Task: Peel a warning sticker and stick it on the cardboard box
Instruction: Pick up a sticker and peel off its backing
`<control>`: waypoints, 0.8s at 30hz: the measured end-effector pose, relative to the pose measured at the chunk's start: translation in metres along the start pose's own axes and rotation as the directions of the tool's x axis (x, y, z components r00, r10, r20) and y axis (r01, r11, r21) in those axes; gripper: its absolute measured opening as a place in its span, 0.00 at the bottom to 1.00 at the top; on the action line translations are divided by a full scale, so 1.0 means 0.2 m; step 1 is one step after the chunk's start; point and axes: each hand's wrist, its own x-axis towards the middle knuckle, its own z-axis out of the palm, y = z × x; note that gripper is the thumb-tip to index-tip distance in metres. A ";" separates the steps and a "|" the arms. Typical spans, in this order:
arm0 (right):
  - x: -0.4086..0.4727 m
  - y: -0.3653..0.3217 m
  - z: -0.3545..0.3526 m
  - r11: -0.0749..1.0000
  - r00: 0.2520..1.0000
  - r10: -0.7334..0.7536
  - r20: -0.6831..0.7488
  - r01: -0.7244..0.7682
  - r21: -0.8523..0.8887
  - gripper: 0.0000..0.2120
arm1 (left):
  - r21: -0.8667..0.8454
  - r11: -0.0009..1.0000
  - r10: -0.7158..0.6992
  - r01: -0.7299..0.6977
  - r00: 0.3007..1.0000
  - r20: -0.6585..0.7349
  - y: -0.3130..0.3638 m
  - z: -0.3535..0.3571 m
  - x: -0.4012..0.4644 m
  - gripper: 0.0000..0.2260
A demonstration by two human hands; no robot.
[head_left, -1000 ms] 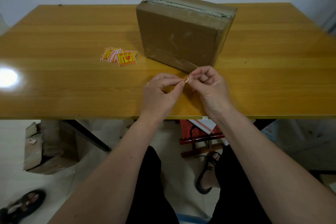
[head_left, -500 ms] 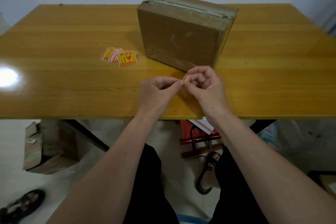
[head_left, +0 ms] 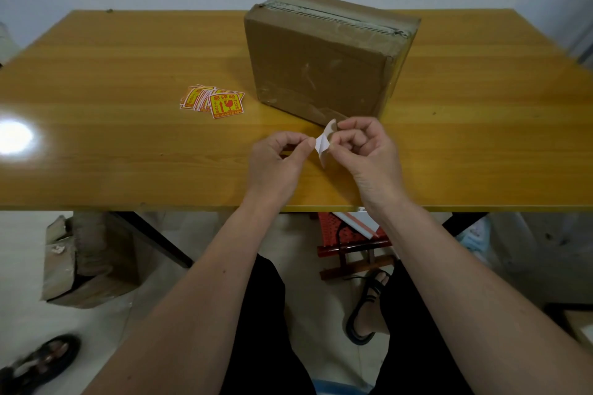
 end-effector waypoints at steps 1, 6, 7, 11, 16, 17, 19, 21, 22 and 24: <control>0.00 0.00 0.00 1.000 1.000 0.004 -0.006 -0.004 0.000 0.14 | 0.002 1.000 0.002 -0.002 1.000 -0.004 0.00 0.00 0.00 0.07; 0.01 0.00 0.00 1.000 1.000 0.017 -0.021 -0.017 0.002 0.13 | -0.012 1.000 0.011 -0.011 1.000 -0.018 -0.01 0.00 0.01 0.06; 0.01 0.00 0.00 1.000 1.000 0.019 -0.022 -0.018 0.005 0.13 | -0.012 1.000 0.013 -0.014 1.000 -0.025 -0.01 0.00 0.01 0.06; 0.01 0.00 -0.01 1.000 1.000 0.020 -0.021 -0.019 0.020 0.13 | 0.010 0.999 0.031 -0.031 0.998 -0.051 -0.01 -0.01 0.01 0.04; 0.02 0.01 -0.01 0.999 0.998 0.035 -0.043 -0.033 0.042 0.13 | -0.048 0.999 0.009 -0.012 0.998 -0.069 -0.02 -0.01 0.01 0.04; 0.02 0.01 -0.01 0.998 0.998 0.038 -0.043 -0.036 0.043 0.13 | -0.071 0.997 -0.006 0.000 0.997 -0.073 -0.02 -0.01 0.02 0.05; 0.02 0.00 -0.02 0.998 0.998 0.044 -0.042 -0.042 0.045 0.12 | -0.101 0.995 -0.030 0.022 0.996 -0.080 -0.02 -0.02 0.02 0.05; 0.02 0.00 -0.02 0.998 0.998 0.048 -0.044 -0.046 0.047 0.13 | -0.141 0.989 -0.049 0.036 0.995 -0.090 -0.02 -0.02 0.03 0.04; 0.02 0.00 -0.02 0.998 0.998 0.052 -0.047 -0.050 0.049 0.13 | -0.170 0.984 -0.062 0.046 0.994 -0.094 -0.02 -0.03 0.03 0.04; 0.02 0.00 -0.02 0.997 0.996 0.064 -0.056 -0.061 0.053 0.13 | -0.225 0.971 -0.108 0.084 0.989 -0.096 -0.02 -0.03 0.02 0.04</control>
